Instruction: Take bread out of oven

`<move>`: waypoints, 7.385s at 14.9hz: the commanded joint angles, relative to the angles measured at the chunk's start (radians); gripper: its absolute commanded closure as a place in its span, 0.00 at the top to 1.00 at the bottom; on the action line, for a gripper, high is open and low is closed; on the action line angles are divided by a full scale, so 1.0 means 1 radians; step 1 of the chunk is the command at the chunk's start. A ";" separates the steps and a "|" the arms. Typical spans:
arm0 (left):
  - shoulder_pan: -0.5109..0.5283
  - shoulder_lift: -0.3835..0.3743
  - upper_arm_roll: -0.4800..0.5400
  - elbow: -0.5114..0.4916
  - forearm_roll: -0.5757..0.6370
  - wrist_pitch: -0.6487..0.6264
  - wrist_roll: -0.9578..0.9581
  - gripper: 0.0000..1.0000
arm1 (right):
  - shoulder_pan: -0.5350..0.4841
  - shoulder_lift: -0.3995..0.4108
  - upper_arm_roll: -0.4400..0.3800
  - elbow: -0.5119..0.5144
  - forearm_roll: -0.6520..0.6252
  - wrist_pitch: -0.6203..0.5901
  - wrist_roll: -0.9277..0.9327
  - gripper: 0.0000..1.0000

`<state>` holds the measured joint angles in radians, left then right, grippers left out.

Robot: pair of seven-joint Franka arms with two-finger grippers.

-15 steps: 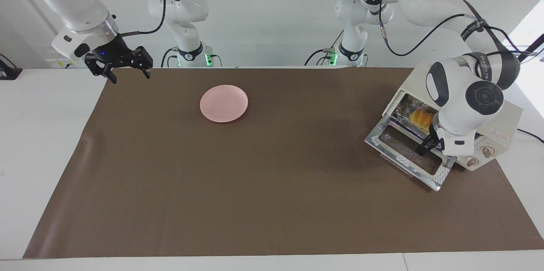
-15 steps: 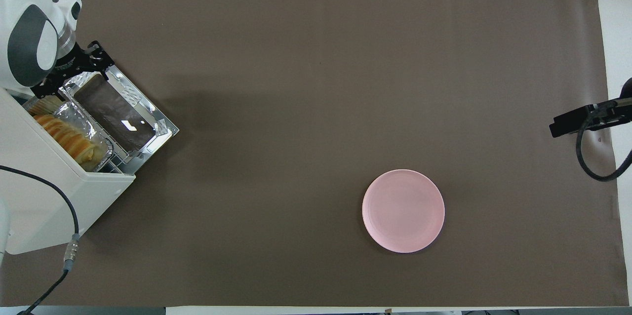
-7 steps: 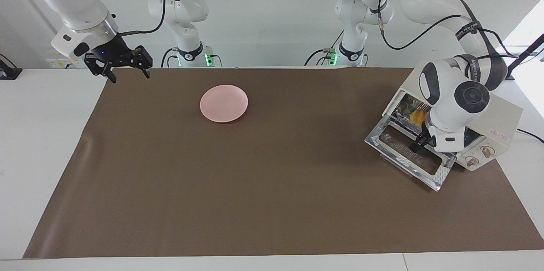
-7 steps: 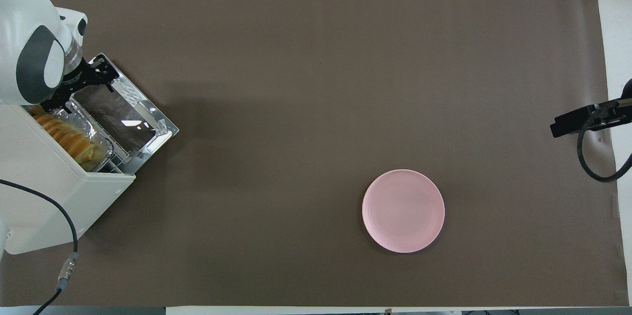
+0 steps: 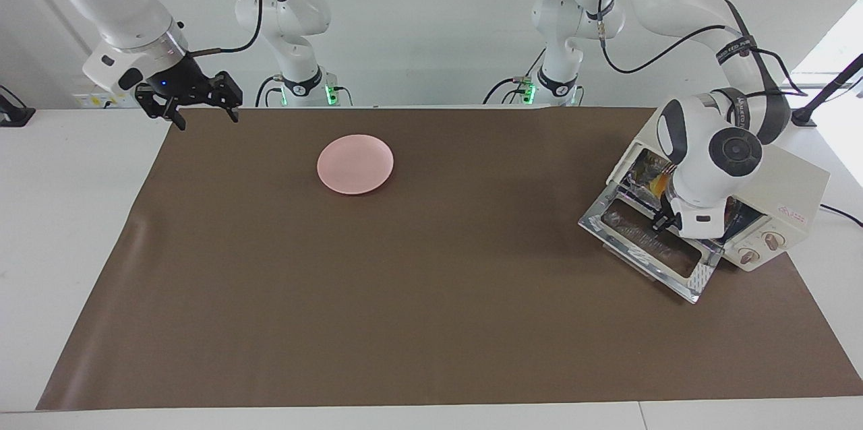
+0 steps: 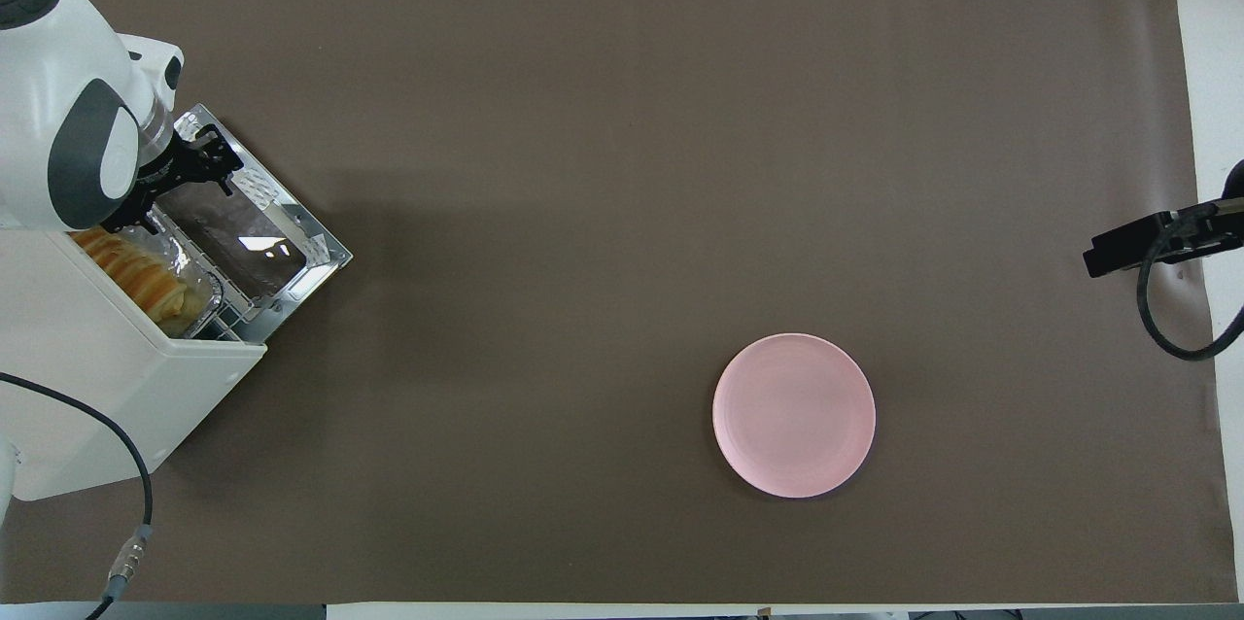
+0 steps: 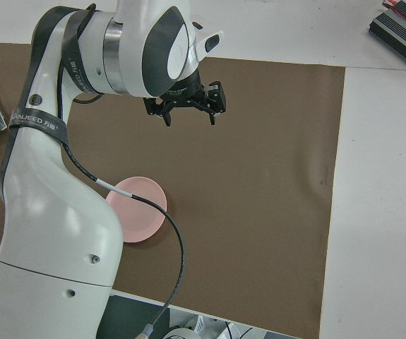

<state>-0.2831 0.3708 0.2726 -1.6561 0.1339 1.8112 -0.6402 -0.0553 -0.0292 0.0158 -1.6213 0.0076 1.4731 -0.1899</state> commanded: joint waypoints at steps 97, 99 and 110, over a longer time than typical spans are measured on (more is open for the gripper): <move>0.157 -0.360 -0.214 0.042 -0.135 -0.375 0.585 1.00 | 0.313 0.600 0.024 0.414 0.054 0.251 0.466 0.00; 0.163 -0.362 -0.213 0.042 -0.135 -0.374 0.585 1.00 | 0.270 0.600 0.020 0.393 0.055 0.268 0.402 0.00; 0.162 -0.360 -0.213 0.042 -0.135 -0.375 0.583 1.00 | 0.126 0.591 0.016 0.094 0.054 0.605 0.276 0.00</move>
<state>-0.1337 0.0168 0.0710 -1.6150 -0.0186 1.4458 -0.0525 0.0729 0.5904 0.0263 -1.4367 0.0469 1.9896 0.1204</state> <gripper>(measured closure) 0.000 0.982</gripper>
